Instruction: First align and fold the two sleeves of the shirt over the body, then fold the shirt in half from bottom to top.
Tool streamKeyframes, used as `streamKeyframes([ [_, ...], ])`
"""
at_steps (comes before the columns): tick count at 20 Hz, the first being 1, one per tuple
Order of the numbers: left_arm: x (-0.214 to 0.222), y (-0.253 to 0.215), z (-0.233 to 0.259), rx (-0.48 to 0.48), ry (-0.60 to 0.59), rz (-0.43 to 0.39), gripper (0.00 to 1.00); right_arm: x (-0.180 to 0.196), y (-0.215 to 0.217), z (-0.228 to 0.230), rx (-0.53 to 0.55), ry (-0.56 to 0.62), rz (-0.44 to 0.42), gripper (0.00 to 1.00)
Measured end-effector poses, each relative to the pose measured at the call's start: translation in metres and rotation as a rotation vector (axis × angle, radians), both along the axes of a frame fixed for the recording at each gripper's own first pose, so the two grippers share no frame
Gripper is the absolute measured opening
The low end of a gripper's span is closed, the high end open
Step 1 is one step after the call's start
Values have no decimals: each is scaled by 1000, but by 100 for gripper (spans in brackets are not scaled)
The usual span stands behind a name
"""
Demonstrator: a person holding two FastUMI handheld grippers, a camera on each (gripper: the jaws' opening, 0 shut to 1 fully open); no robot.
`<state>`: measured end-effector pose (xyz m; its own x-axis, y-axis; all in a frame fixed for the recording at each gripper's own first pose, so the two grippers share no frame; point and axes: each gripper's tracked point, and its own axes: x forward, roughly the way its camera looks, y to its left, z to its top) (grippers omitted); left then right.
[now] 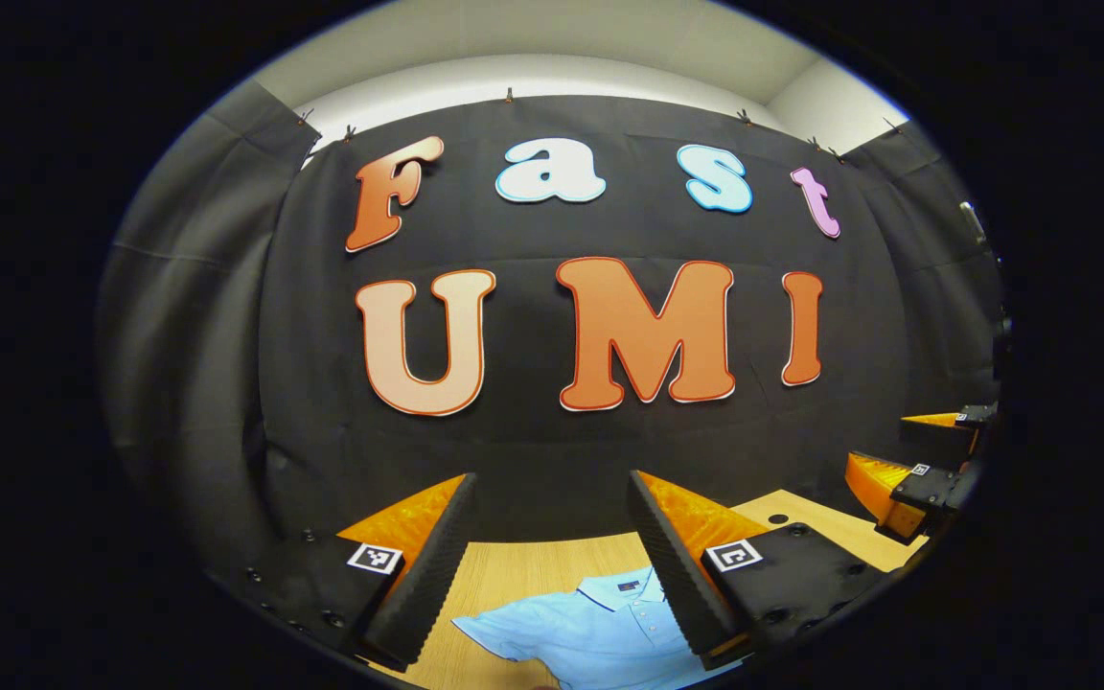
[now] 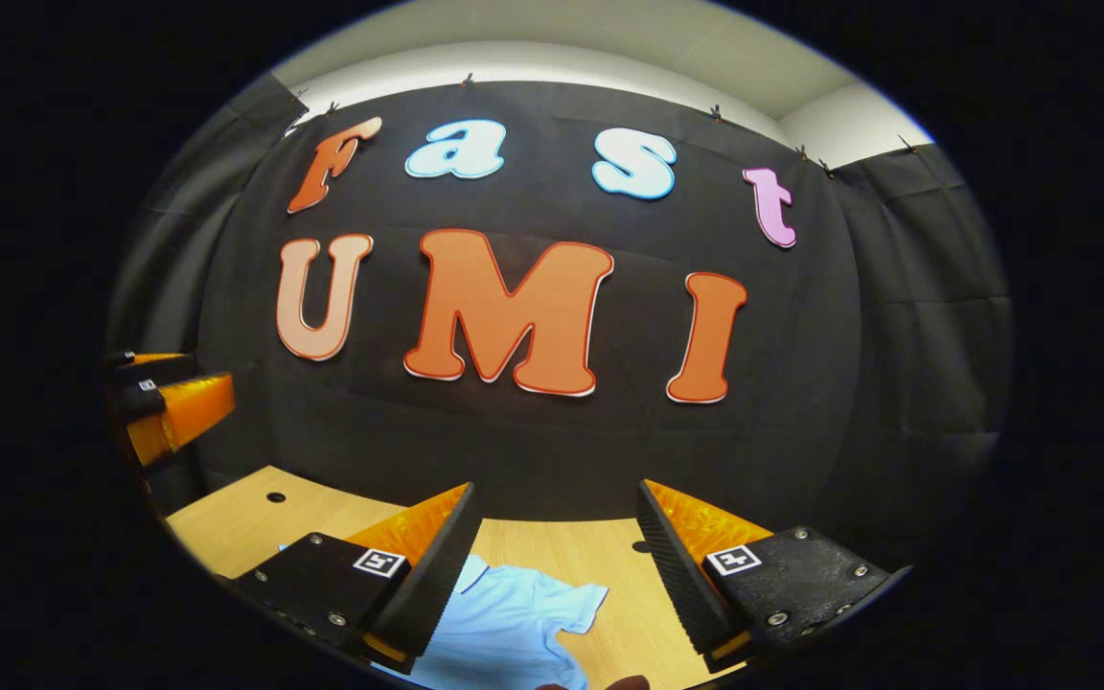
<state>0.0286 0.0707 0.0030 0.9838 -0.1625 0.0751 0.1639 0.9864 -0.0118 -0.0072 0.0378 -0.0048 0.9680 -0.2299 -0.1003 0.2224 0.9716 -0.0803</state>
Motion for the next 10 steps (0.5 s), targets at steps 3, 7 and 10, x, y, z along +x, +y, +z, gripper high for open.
streamKeyframes([
  [3, -2, 12, -7, -7, 29, 63, 99, 13, -17, -18, -24, 63, -6, 98],
  [7, -3, 25, -8, 17, 37, 153, 99, 35, -33, -49, 17, 171, 11, 98],
  [10, -9, 30, -5, 38, 35, 214, 99, 56, -43, -68, 70, 225, 27, 98],
])
